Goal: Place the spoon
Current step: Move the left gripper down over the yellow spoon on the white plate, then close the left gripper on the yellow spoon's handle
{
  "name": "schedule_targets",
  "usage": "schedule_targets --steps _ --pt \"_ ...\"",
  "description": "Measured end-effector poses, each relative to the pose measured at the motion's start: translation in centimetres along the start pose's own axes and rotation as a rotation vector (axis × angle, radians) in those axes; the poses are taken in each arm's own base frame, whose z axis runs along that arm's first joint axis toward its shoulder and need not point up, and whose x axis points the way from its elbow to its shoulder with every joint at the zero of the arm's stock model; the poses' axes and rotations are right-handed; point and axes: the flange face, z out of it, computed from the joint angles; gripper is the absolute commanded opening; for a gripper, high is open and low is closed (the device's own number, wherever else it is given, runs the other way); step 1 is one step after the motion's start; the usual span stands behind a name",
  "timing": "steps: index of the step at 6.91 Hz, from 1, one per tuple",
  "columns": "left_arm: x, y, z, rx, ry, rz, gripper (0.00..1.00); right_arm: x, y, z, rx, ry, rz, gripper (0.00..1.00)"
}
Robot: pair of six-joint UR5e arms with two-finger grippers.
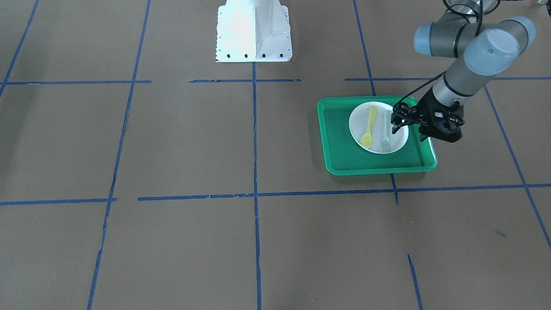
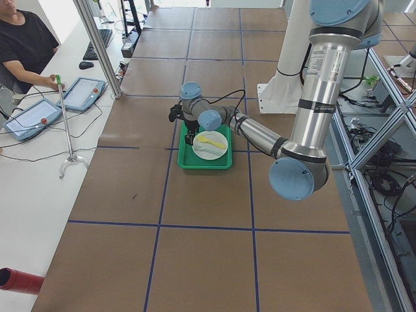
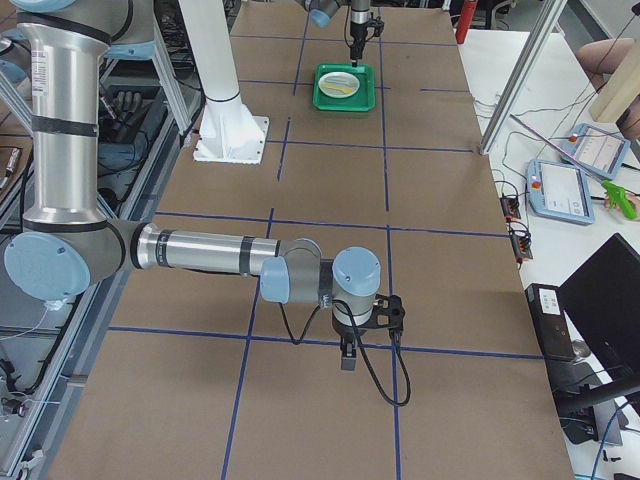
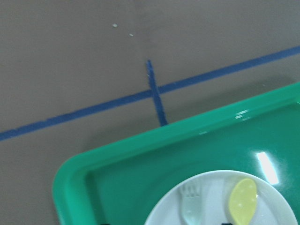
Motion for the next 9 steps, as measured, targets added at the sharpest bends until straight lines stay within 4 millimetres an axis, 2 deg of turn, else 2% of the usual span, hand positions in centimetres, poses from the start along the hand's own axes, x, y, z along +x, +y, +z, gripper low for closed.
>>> schedule_targets --steps 1,2,3,4,5,6,7,9 --pt "3.1 1.5 2.6 -0.028 -0.009 -0.002 0.83 0.0 0.0 0.0 0.000 0.000 0.000 1.00" --pt "5.1 2.8 5.0 -0.047 -0.025 0.003 0.83 0.0 0.0 0.0 -0.001 -0.001 0.001 1.00" --pt "5.8 3.4 6.4 -0.052 -0.034 0.012 0.82 0.0 0.0 0.0 -0.001 -0.001 0.001 1.00" --pt "5.9 3.7 7.1 -0.049 -0.033 0.022 0.81 0.0 0.0 0.0 -0.001 -0.001 0.001 1.00" --pt "5.9 3.8 7.3 -0.045 -0.031 0.032 0.70 0.0 0.0 0.1 -0.001 -0.001 0.001 1.00" --pt "5.8 3.8 7.5 -0.044 -0.030 0.040 0.48 0.0 0.0 0.0 -0.001 -0.001 0.001 1.00" --pt "5.7 3.8 7.5 -0.042 -0.029 0.044 0.38 0.0 0.0 0.0 -0.001 -0.001 0.001 1.00" --pt "5.3 3.9 7.6 -0.044 -0.032 0.056 0.38 0.0 0.0 0.0 0.000 -0.001 0.000 1.00"
